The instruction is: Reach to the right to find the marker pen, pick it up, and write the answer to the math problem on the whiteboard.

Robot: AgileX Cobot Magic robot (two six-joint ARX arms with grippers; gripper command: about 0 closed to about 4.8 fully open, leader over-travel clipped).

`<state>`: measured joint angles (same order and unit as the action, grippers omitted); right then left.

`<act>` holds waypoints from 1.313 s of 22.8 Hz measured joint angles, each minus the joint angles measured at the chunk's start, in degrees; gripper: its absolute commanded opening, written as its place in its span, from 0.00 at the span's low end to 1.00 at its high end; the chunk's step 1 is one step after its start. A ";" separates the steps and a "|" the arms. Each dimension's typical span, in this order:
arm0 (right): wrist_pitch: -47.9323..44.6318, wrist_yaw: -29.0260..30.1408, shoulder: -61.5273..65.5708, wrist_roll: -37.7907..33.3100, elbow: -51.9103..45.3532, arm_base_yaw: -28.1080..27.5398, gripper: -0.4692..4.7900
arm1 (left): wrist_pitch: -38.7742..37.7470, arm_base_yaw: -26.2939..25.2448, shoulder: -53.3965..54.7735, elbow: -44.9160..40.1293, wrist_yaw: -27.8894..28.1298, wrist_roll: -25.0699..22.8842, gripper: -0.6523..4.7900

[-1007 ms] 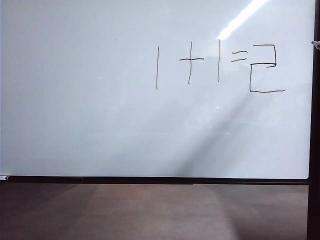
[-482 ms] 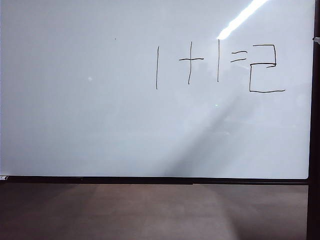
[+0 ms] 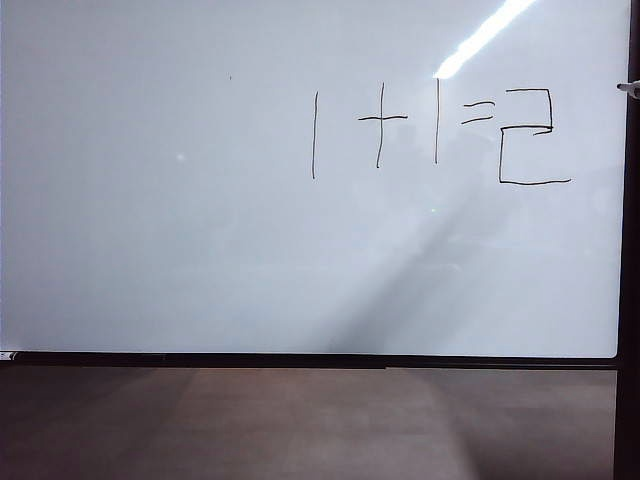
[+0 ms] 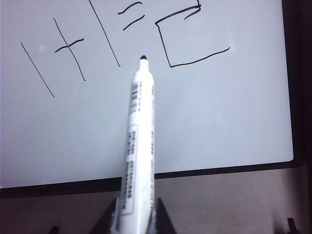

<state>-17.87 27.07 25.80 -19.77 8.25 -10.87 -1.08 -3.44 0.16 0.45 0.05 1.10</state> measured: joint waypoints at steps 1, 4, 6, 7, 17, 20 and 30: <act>0.00 -0.02 0.00 0.00 0.00 0.00 0.08 | -0.02 0.00 0.00 0.00 0.00 0.00 0.11; 0.04 -0.04 0.00 0.00 0.00 0.00 0.08 | -0.02 0.00 0.00 0.00 0.00 0.00 0.11; 0.28 -0.04 0.00 0.04 0.00 0.00 0.08 | -0.02 0.00 0.00 0.00 0.00 0.00 0.11; 0.37 -0.04 0.00 0.04 0.00 0.00 0.08 | -0.02 0.00 0.00 0.00 0.00 0.00 0.11; 0.44 -0.07 0.02 0.11 0.02 1.11 0.08 | -0.02 0.00 0.02 0.00 0.00 0.00 0.11; 0.44 -0.07 0.02 0.11 0.02 1.11 0.08 | -0.02 0.00 0.02 0.00 0.00 0.00 0.11; 8.74 -0.13 -12.87 2.58 0.00 1.31 0.08 | -0.02 0.00 0.04 0.00 0.00 0.00 0.11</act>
<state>-9.13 26.94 12.93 -17.19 8.25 -9.56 -1.10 -3.44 0.21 0.45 0.05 1.10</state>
